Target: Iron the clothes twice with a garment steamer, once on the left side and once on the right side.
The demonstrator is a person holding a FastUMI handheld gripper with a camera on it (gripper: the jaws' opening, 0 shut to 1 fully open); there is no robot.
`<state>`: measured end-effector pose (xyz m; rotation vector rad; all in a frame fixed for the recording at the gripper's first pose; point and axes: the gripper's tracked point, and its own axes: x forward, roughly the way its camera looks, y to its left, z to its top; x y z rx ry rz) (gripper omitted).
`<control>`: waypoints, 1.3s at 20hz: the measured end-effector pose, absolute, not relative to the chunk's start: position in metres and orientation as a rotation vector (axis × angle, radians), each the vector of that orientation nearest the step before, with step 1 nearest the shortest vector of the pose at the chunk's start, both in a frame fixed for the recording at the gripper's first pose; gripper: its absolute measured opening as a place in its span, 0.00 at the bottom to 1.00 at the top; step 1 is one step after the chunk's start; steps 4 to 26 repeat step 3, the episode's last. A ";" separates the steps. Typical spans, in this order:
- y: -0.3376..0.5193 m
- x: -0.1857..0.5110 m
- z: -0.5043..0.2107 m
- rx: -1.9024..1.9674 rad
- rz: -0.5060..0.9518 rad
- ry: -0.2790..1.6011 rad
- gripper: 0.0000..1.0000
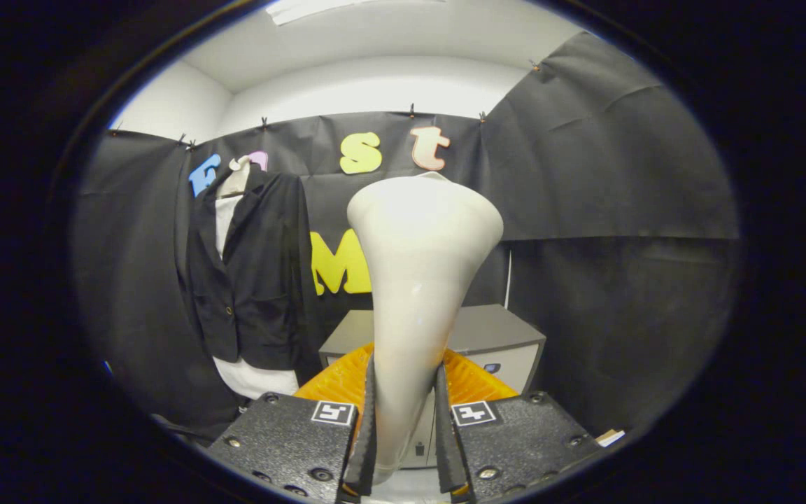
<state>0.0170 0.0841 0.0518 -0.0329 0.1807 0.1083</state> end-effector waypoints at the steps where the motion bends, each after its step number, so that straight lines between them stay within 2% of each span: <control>1: 0.082 0.017 0.049 -0.034 0.111 0.189 0.38; 26: 0.078 0.017 0.042 -0.034 0.117 0.201 0.38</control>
